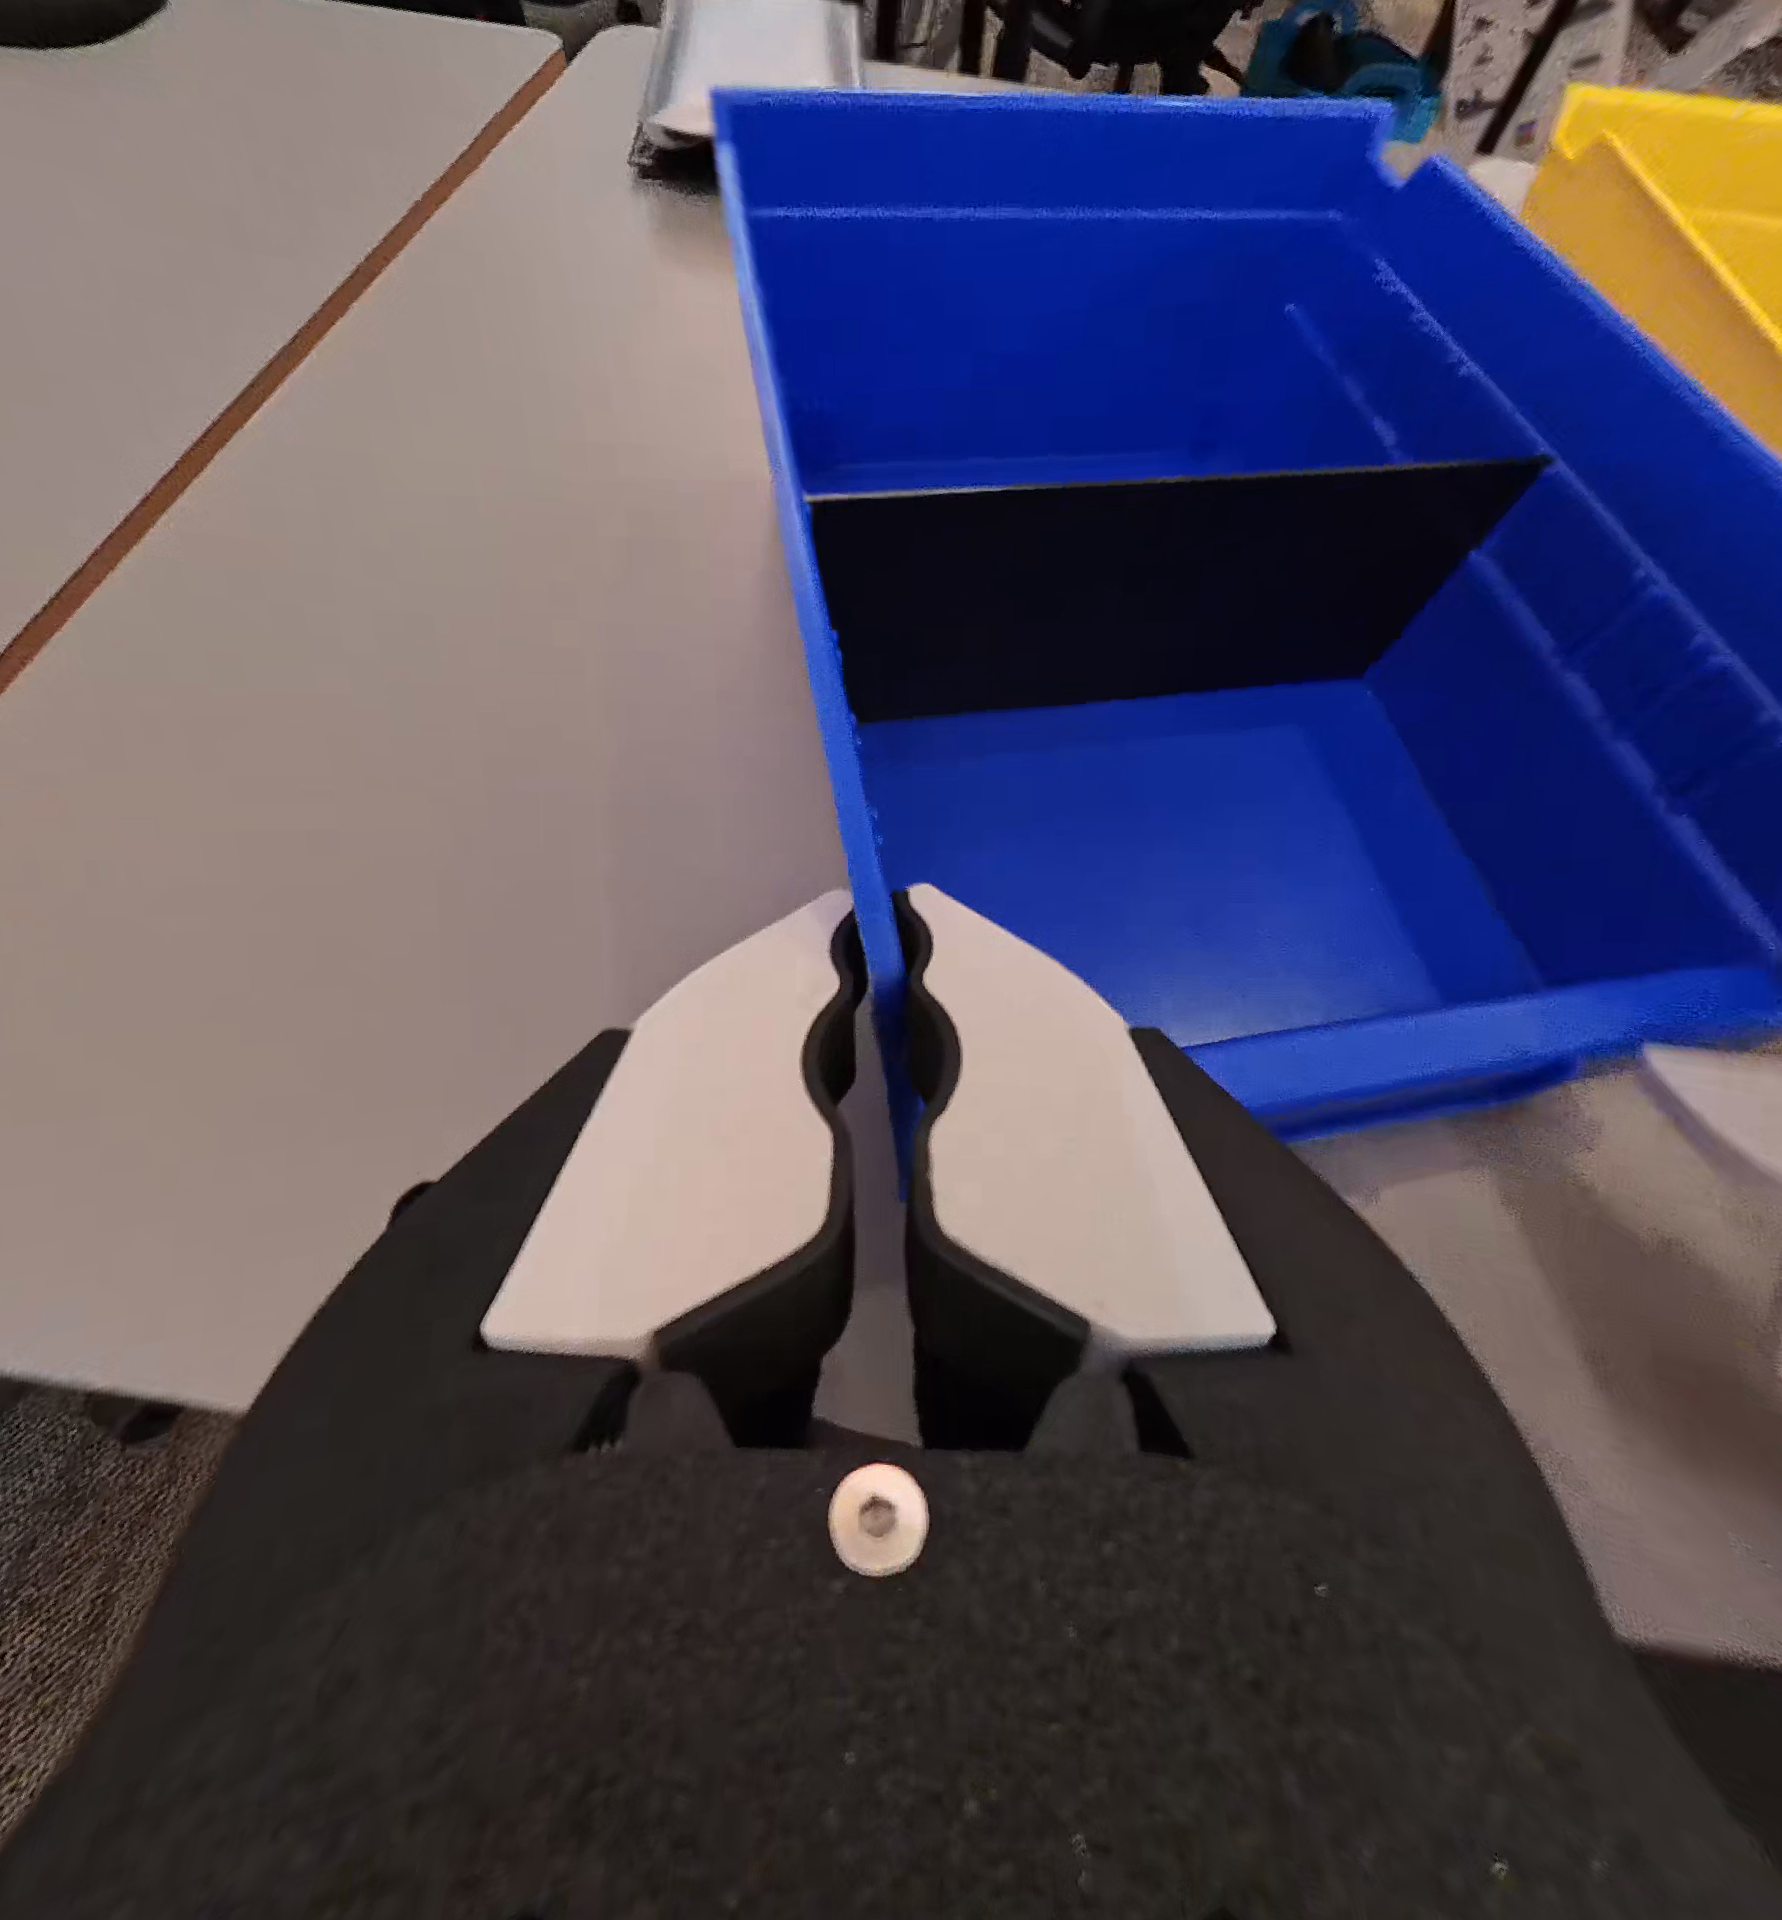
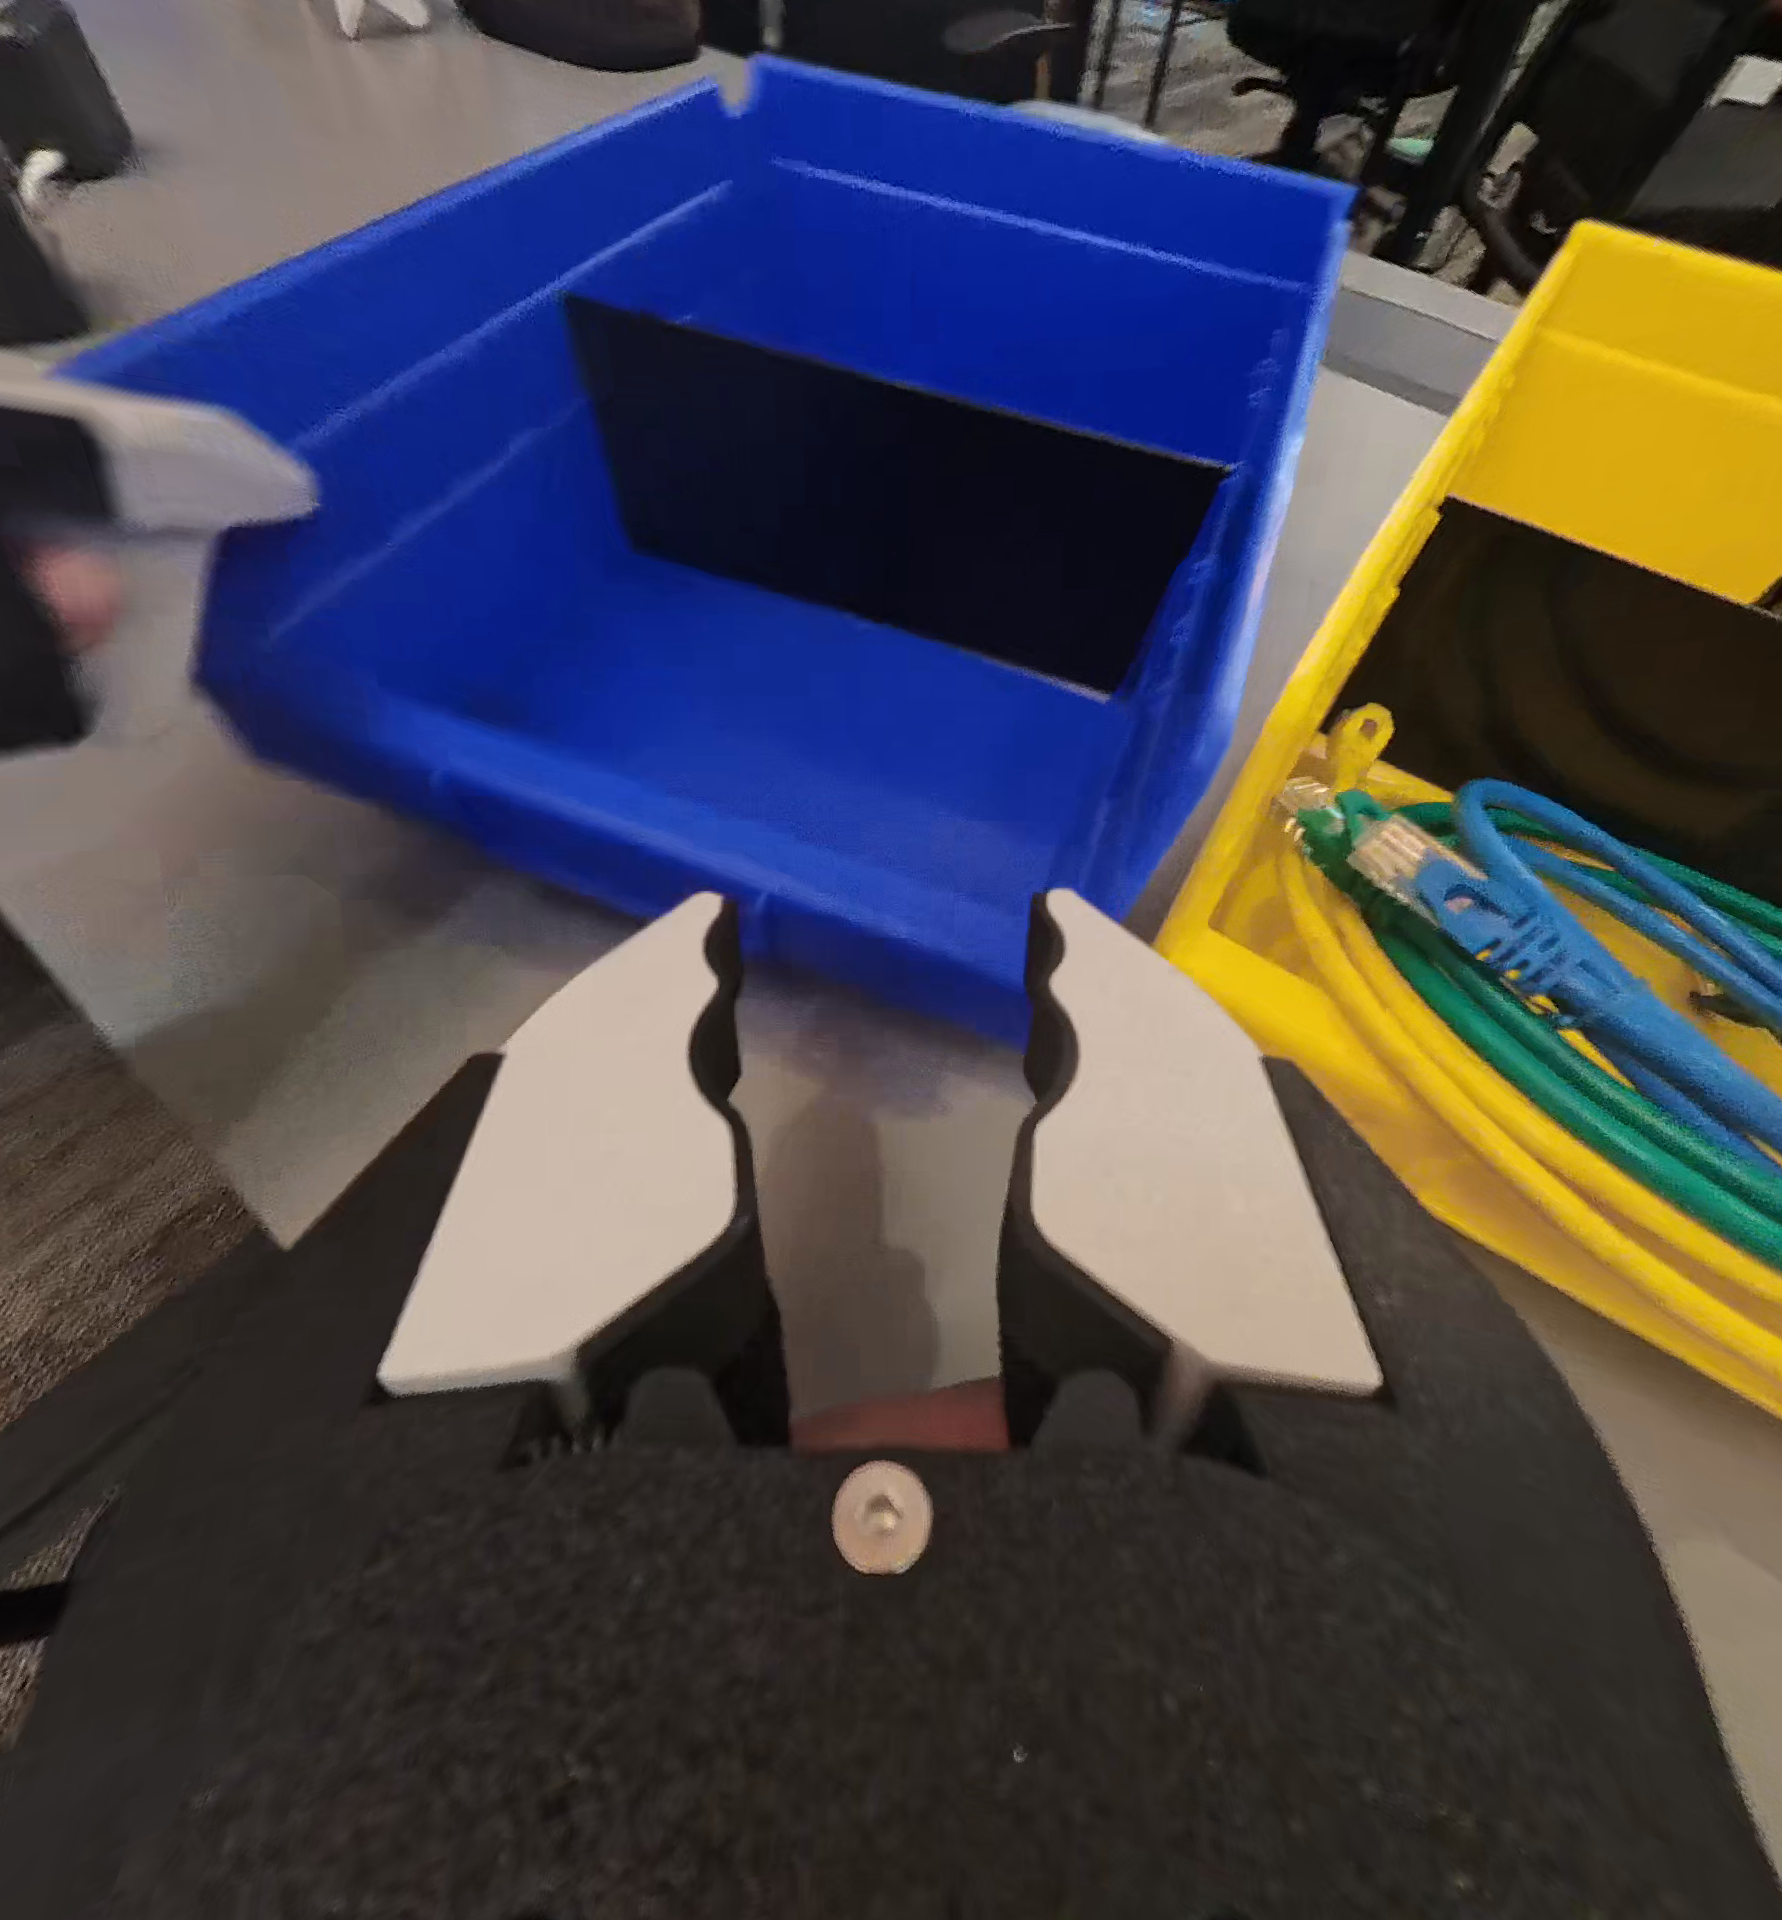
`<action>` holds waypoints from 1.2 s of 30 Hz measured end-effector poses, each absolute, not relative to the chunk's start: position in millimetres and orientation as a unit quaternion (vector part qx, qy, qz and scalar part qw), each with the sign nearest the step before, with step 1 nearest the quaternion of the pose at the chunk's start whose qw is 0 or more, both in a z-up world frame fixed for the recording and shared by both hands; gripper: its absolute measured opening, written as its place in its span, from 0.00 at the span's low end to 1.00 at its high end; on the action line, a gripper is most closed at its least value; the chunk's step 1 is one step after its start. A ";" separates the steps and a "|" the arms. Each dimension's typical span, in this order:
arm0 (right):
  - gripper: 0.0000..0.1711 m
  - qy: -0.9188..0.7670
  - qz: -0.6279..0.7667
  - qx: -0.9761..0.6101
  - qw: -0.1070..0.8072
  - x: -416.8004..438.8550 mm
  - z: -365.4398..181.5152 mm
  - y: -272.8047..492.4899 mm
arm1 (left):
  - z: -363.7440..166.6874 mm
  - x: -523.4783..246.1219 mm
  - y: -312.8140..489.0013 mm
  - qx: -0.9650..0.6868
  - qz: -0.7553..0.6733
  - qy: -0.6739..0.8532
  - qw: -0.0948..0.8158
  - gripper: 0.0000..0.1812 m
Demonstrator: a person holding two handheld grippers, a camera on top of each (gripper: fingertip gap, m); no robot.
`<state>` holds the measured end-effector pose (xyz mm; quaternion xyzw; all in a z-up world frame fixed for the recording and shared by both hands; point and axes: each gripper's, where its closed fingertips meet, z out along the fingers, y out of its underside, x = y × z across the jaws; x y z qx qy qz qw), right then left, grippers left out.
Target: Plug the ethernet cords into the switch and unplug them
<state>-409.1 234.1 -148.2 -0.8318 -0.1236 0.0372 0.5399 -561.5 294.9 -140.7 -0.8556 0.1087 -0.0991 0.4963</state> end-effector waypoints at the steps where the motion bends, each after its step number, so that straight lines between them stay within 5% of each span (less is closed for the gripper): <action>1: 0.28 -0.115 0.028 -0.832 0.543 -408.2 -146.9 237.4 | -140.7 -560.2 284.7 -0.856 -0.101 0.113 0.495 0.02; 5: 0.17 -0.082 -0.008 -0.827 0.555 -401.5 -138.6 239.8 | -140.8 -560.3 256.0 -0.856 -0.078 0.135 0.494 0.02; 9: 0.22 -0.100 -0.043 -0.777 0.620 -395.6 -106.7 221.4 | -140.8 -563.6 254.2 -0.856 -0.088 0.124 0.494 0.02; 23: 0.26 -0.093 -0.007 -0.837 0.540 -386.5 -150.9 238.8 | -141.0 -564.4 245.4 -0.856 -0.095 0.147 0.487 0.03; 25: 0.22 -0.079 0.004 -0.838 0.540 -385.8 -149.8 238.7 | -140.9 -565.4 242.7 -0.855 -0.084 0.155 0.487 0.03; 27: 0.03 -0.037 0.019 -0.843 0.536 -373.0 -146.4 237.5 | -137.8 -566.0 239.7 -0.852 -0.090 0.148 0.493 0.03; 36: 0.02 -0.030 0.039 -0.811 0.583 -364.0 -82.0 222.0 | -48.8 -554.7 220.6 -0.761 0.008 0.175 0.624 0.02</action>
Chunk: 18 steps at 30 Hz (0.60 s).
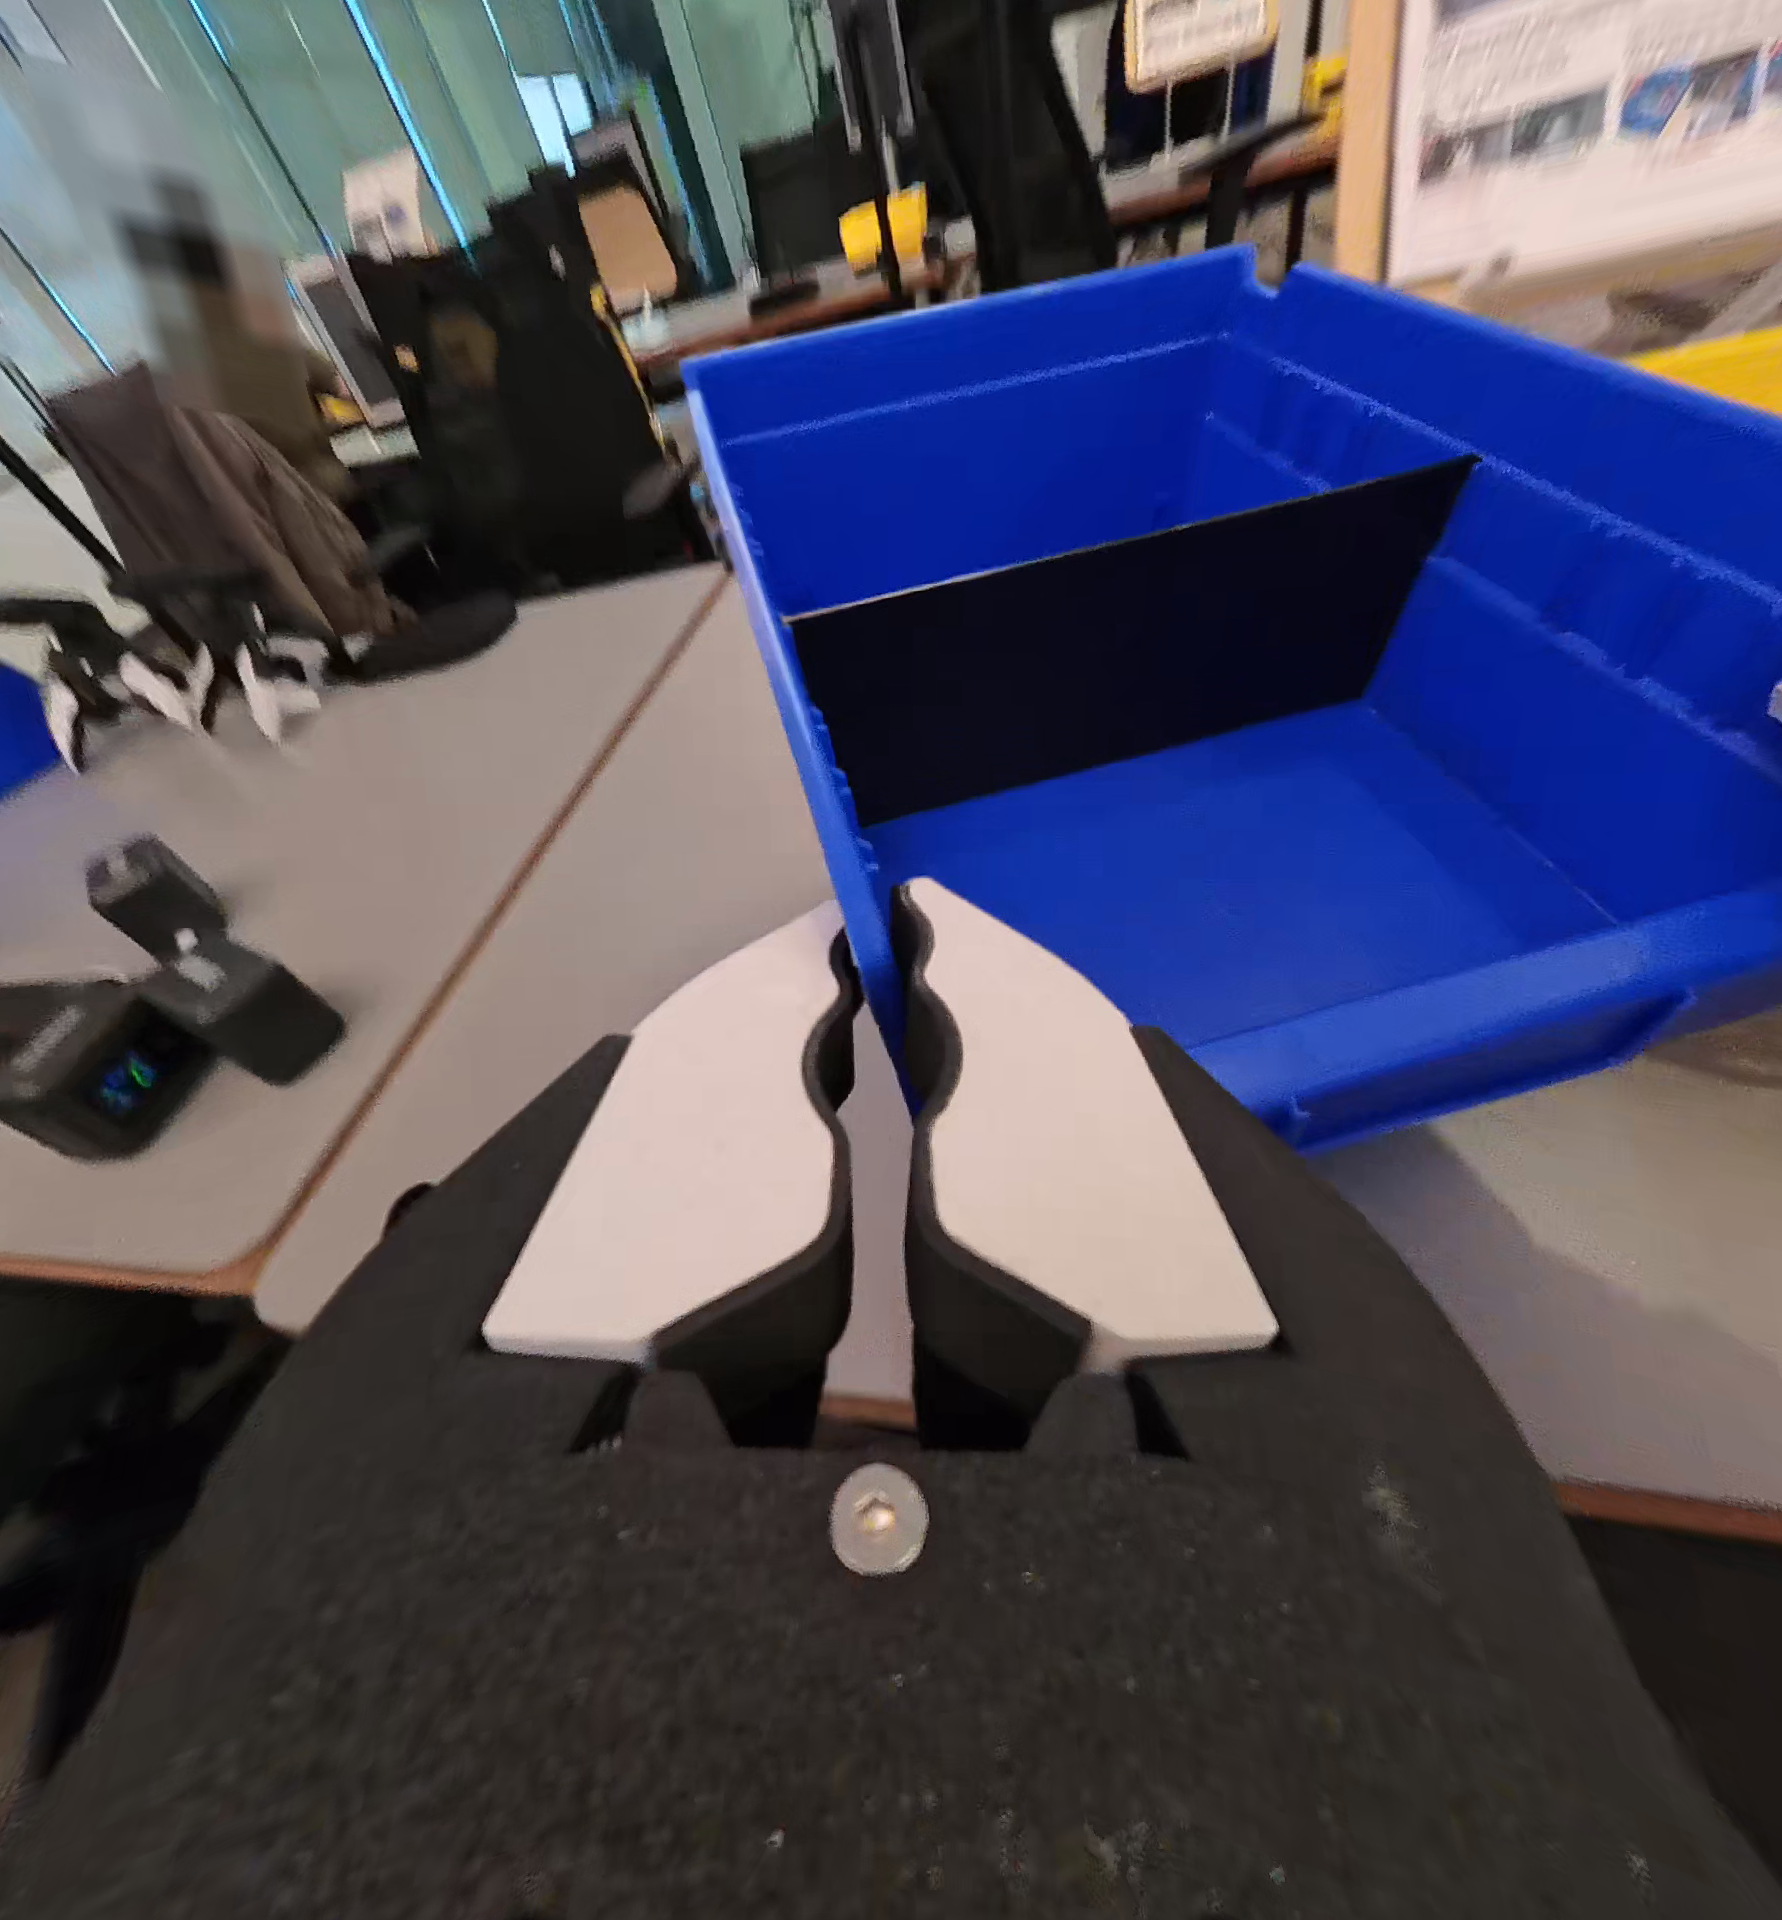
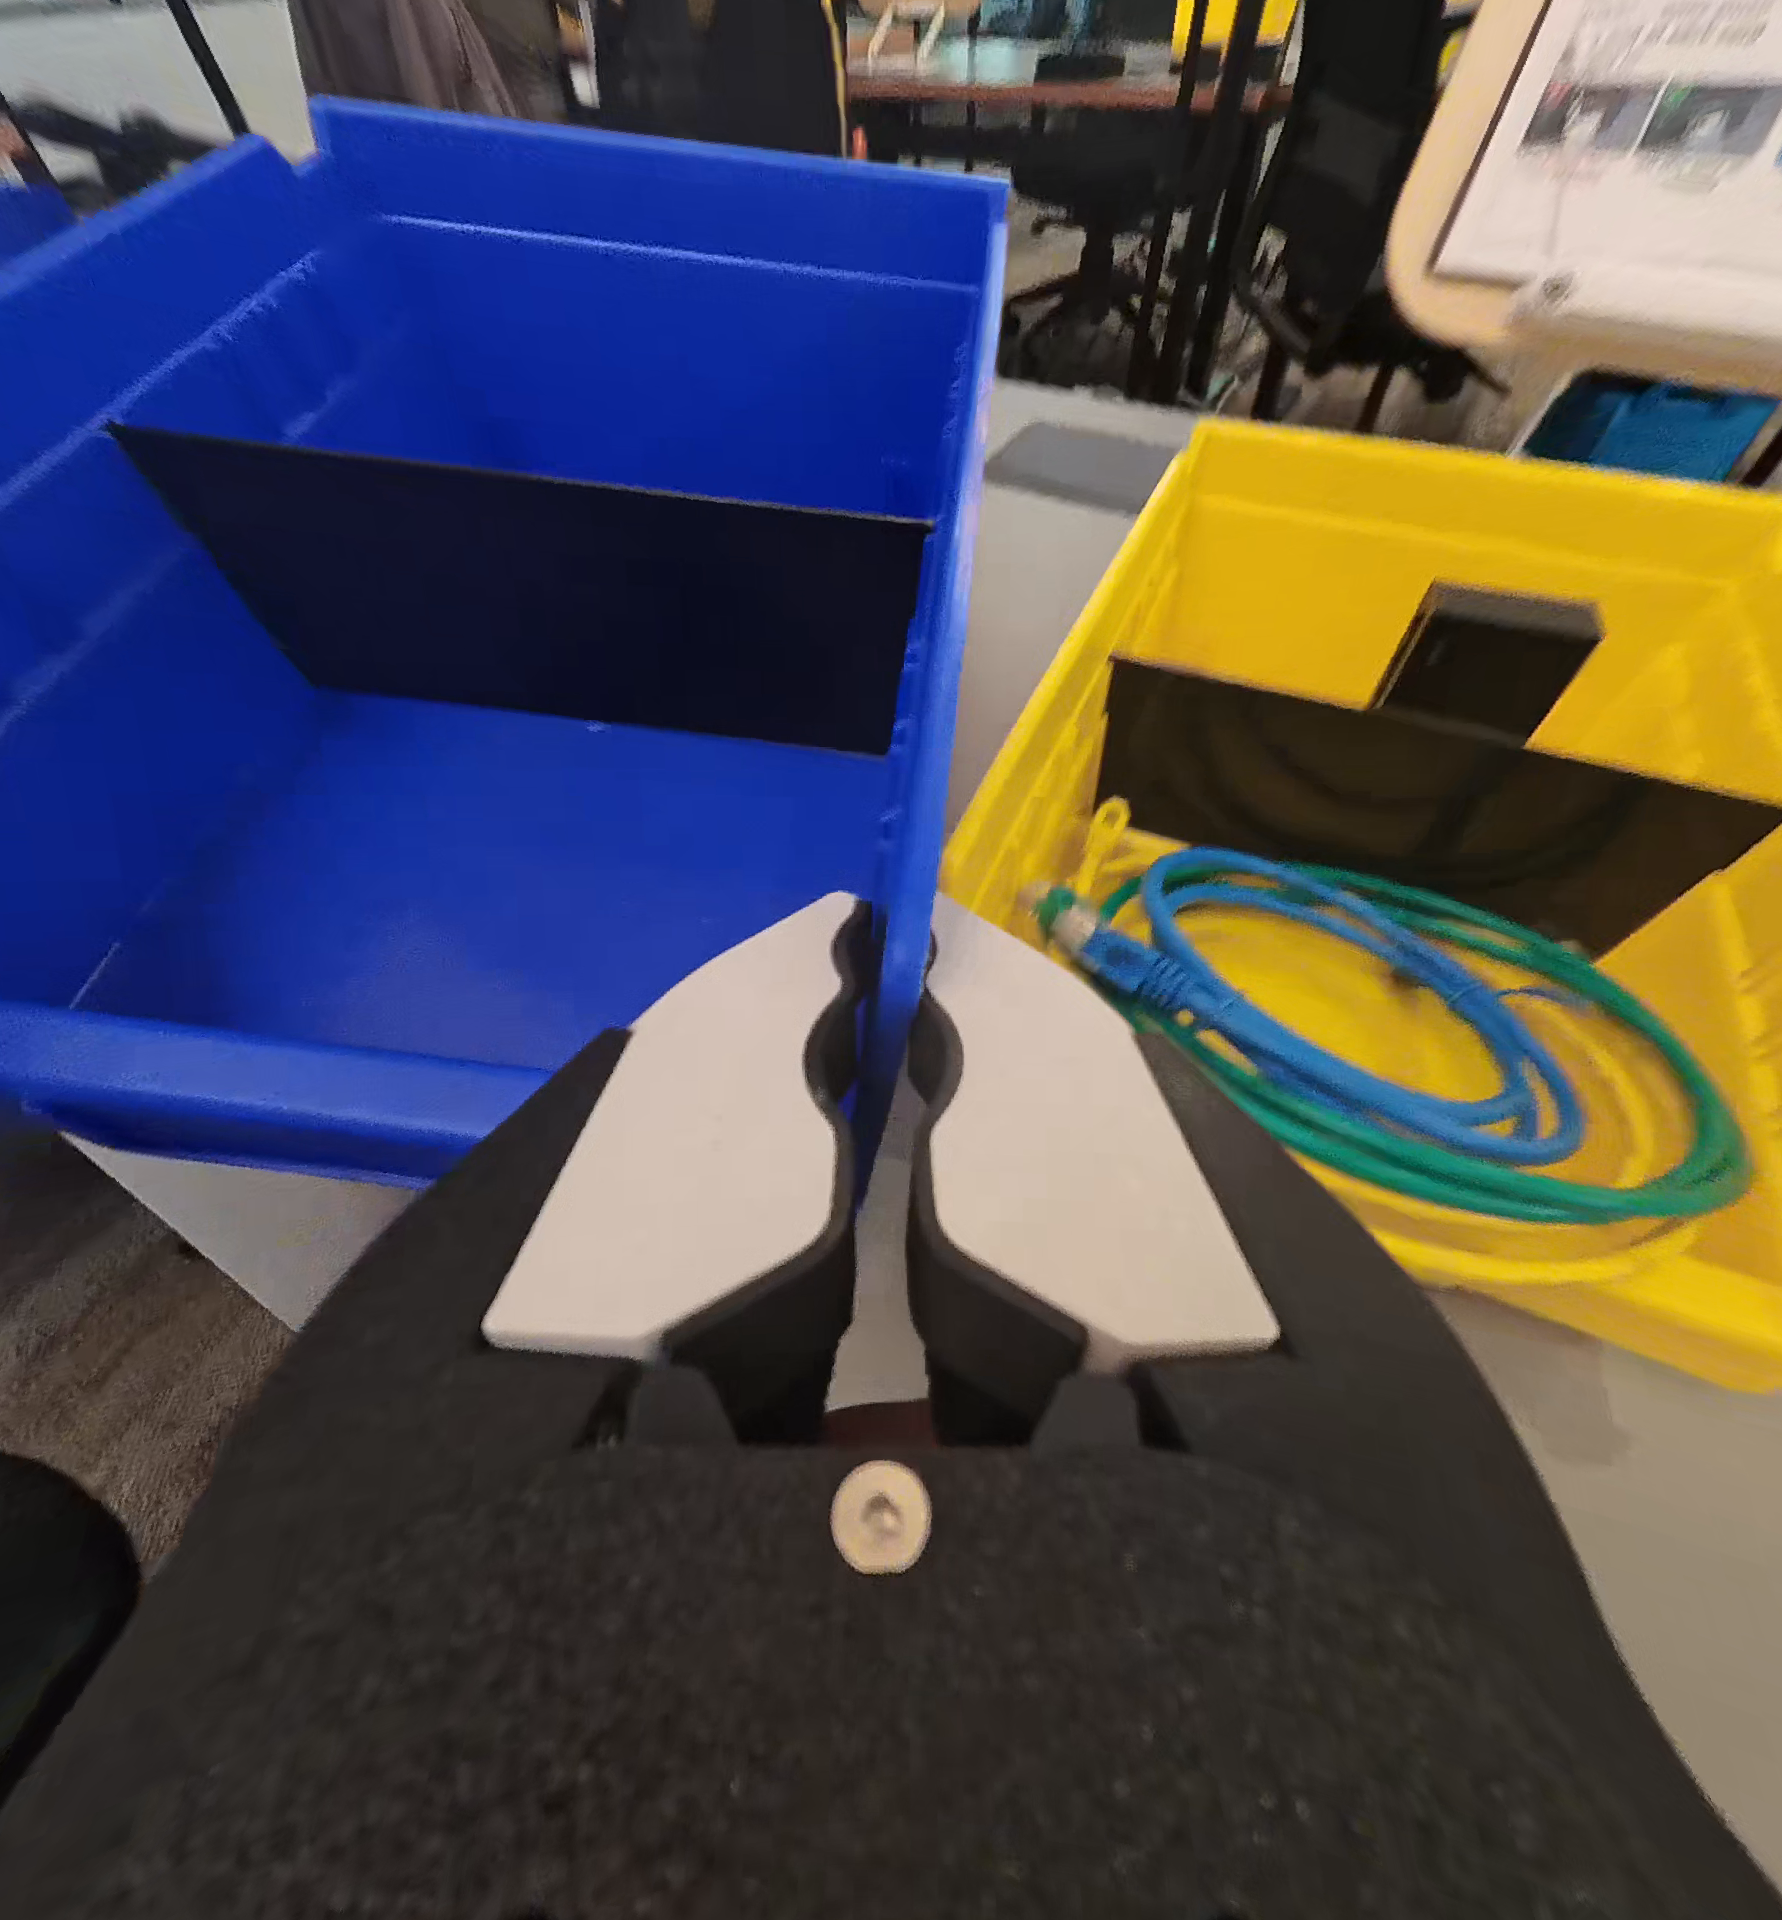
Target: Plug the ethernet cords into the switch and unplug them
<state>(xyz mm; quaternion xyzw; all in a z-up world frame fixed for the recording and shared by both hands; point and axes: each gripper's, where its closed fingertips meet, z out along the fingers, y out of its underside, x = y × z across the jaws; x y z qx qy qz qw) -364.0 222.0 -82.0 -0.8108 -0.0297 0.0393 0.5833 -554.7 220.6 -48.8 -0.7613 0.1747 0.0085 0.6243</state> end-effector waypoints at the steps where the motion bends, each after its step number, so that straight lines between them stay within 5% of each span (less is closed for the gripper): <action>1: 0.03 -0.026 0.039 -0.803 0.594 -357.7 -67.3 219.1 | -33.1 -547.2 220.2 -0.750 0.009 0.179 0.637 0.02; 11: 0.03 0.060 -0.064 -0.753 0.652 -148.1 55.0 164.2 | 62.5 -320.3 226.5 -0.675 -0.106 0.292 0.669 0.03; 18: 0.03 0.136 -0.153 -0.812 0.546 74.6 -6.7 114.6 | -3.0 -91.0 200.5 -0.690 -0.134 0.389 0.595 0.03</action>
